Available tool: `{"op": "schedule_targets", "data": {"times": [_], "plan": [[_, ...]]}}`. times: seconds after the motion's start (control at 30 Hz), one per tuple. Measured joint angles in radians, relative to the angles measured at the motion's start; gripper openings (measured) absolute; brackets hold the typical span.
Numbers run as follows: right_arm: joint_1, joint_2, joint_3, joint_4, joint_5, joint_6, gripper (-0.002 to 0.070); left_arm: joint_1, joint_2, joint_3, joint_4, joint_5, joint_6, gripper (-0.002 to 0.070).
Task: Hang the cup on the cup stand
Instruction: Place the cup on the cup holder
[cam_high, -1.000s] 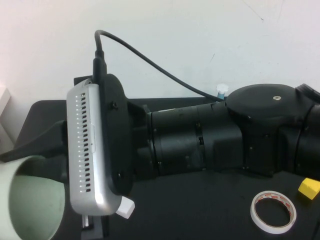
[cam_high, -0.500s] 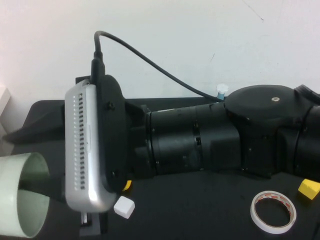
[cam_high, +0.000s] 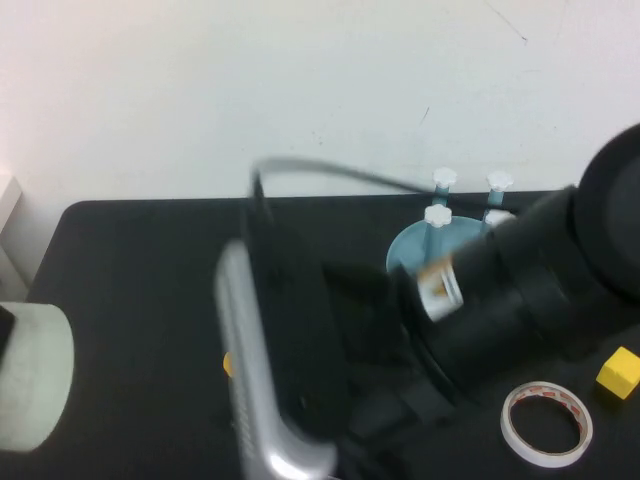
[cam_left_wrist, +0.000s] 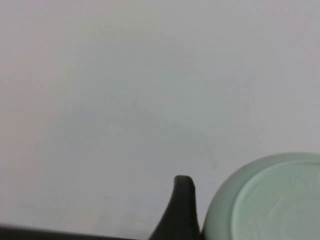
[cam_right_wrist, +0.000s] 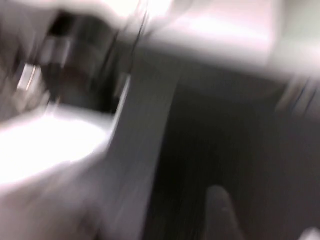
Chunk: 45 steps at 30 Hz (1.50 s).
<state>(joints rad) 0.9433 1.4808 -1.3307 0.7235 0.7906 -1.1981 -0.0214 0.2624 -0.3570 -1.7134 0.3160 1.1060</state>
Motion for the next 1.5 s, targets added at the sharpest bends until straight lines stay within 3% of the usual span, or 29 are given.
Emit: {"op": "schedule_targets", "data": {"times": [0.07,0.17,0.23,0.33,0.67,0.97,1.1,1.33,1.5], "plan": [[0.000,-0.002,0.000,-0.173,0.113,0.174,0.0345,0.000,0.021,-0.019,0.002,0.033,0.237,0.0575],[0.000,-0.002,0.000,-0.424,0.283,0.370,0.0179,0.000,0.067,-0.045,0.006,0.076,0.488,0.0575],[0.000,-0.006,0.007,-0.547,0.354,0.452,0.0077,0.000,0.106,-0.063,0.008,0.097,0.584,0.0575],[0.000,-0.029,0.047,-0.716,0.381,0.561,0.0027,0.000,0.190,-0.105,0.008,0.126,0.636,0.0575],[0.000,-0.146,0.245,-1.084,0.373,0.923,0.0006,0.000,0.580,-0.313,0.017,0.335,0.691,0.0575],[0.000,-0.268,0.391,-1.146,0.393,1.067,0.0001,-0.019,0.908,-0.560,0.032,0.388,0.613,0.0575],[0.000,-0.275,0.399,-1.146,0.414,1.081,0.0001,-0.107,1.029,-0.683,0.050,0.328,0.600,0.0575],[0.000,-0.276,0.399,-1.146,0.414,1.083,0.0000,-0.336,1.281,-0.905,0.052,0.117,0.649,0.0575],[0.000,-0.276,0.399,-1.146,0.416,1.085,0.0000,-0.426,1.498,-1.072,0.042,0.074,0.665,0.0575]]}}
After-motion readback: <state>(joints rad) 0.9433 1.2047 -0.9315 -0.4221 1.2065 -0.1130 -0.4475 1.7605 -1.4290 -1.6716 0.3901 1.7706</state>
